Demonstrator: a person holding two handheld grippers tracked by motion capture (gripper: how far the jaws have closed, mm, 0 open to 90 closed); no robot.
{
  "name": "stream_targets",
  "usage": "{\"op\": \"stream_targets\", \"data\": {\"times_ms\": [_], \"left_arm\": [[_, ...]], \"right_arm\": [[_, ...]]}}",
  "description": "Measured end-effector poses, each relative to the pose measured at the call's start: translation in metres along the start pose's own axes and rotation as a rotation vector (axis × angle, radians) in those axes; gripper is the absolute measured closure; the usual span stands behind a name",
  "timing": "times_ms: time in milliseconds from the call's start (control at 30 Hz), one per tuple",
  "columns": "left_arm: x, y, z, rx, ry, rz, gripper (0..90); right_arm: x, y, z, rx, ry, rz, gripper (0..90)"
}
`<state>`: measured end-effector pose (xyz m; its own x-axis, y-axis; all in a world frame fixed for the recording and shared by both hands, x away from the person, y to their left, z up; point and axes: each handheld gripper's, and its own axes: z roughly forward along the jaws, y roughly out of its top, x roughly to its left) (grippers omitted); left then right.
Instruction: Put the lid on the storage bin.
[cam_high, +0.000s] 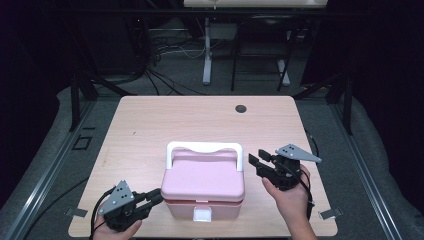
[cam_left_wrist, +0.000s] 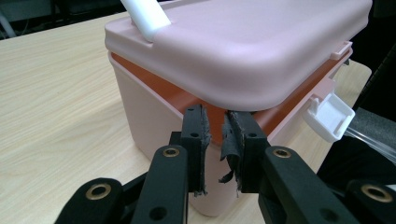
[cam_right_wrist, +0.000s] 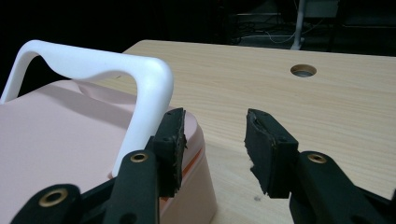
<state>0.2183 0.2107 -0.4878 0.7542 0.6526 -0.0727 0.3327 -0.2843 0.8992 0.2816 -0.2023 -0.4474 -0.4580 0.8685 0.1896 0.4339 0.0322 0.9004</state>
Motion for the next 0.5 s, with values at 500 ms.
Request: {"op": "stream_targets", "data": {"times_ms": [500], "left_arm": [[-0.0016, -0.0018, -0.0014, 0.002, 0.004, 0.009, 77.5]], "right_arm": [[-0.0006, -0.0005, 0.0003, 0.002, -0.001, 0.001, 57.5]]}}
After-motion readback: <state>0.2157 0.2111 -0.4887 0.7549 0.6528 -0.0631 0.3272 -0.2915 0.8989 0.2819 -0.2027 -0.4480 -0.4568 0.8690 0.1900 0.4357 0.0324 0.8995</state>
